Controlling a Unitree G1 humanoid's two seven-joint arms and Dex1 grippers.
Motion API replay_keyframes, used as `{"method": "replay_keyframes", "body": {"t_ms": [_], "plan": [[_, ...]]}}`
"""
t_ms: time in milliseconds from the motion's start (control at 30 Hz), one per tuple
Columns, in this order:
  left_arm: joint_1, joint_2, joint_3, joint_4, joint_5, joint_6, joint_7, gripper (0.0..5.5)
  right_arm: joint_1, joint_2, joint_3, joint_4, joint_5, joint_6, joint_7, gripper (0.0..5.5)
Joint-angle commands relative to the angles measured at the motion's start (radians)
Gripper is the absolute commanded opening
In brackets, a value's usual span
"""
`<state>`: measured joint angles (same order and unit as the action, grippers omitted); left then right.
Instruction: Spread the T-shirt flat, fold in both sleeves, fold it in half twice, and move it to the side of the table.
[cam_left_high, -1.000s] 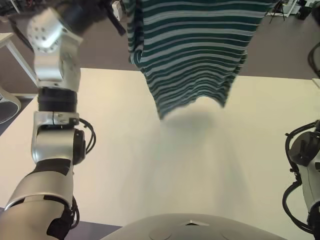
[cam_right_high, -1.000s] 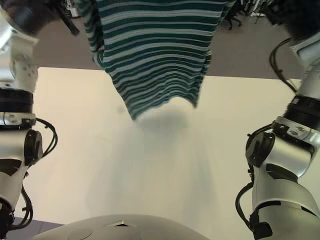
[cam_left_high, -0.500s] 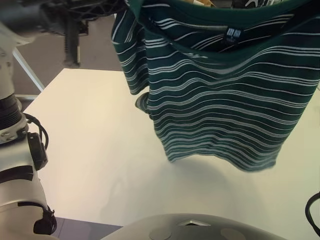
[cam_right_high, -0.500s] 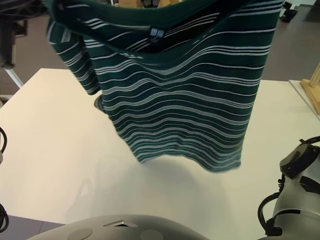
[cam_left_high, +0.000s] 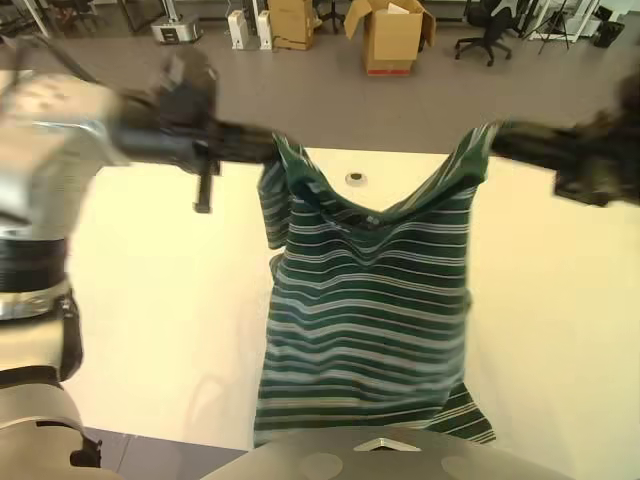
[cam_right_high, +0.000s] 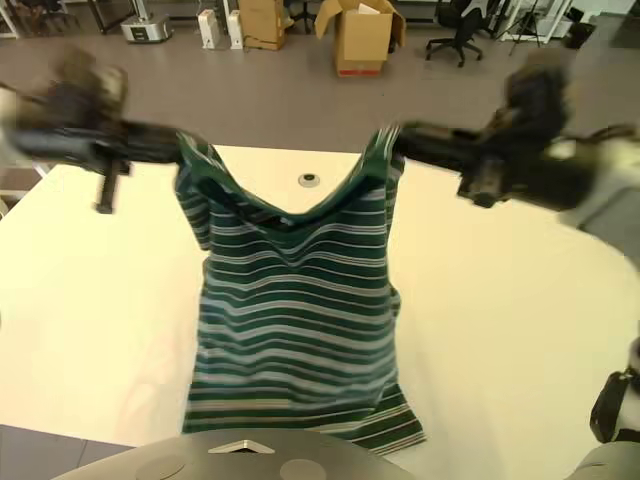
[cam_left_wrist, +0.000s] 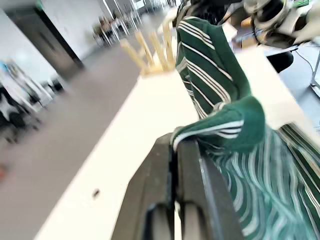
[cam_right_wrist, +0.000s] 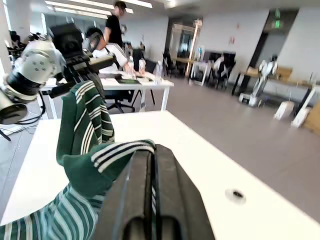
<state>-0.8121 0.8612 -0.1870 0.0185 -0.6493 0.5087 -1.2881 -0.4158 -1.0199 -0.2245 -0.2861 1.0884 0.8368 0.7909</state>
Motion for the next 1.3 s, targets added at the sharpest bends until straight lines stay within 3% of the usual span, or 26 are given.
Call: {"method": "replay_keyframes", "body": {"t_ms": [33,167,367,433,467,600,667,800,933,1033,1300], "plan": [[-0.147,-0.263,-0.215,0.667,0.362,-0.285,0.032,0.00,-0.148,0.208,0.337,0.577,-0.407,-0.202,0.110,0.02],[-0.268,-0.481,-0.201,1.120,0.504,-0.486,0.344,0.00,-0.403,0.440,0.407,1.154,-0.669,-0.453,-0.061,0.02],[-0.262,-0.590,-0.185,1.294,0.634,-0.664,0.658,0.00,-0.566,0.632,0.327,1.505,-0.763,-0.655,-0.329,0.02],[-0.261,-0.604,-0.186,1.323,0.692,-0.693,0.717,0.51,-0.589,0.655,0.300,1.561,-0.793,-0.698,-0.332,0.00],[-0.260,-0.609,-0.179,1.332,0.714,-0.701,0.724,0.69,-0.597,0.664,0.281,1.579,-0.807,-0.717,-0.328,0.26],[-0.255,-0.618,-0.130,1.344,0.762,-0.726,0.762,1.37,-0.631,0.678,0.183,1.599,-0.805,-0.771,-0.309,0.98],[-0.260,-0.603,-0.110,1.348,0.791,-0.711,0.855,1.67,-0.646,0.662,0.150,1.599,-0.824,-0.780,-0.320,1.01],[-0.269,-0.555,-0.074,1.335,0.835,-0.778,0.920,1.67,-0.633,0.614,0.161,1.574,-0.896,-0.821,-0.253,1.01],[-0.170,-0.505,-0.066,1.276,0.821,-0.989,0.624,1.67,-0.463,0.555,0.255,1.473,-1.010,-0.888,-0.066,1.01],[-0.081,-0.498,-0.090,1.245,0.845,-1.057,0.521,1.67,-0.349,0.530,0.259,1.354,-1.015,-0.876,-0.002,1.01],[0.067,-0.474,-0.217,1.233,1.026,-1.079,0.648,1.67,-0.207,0.539,0.260,1.145,-1.009,-0.735,0.051,1.01]]}}
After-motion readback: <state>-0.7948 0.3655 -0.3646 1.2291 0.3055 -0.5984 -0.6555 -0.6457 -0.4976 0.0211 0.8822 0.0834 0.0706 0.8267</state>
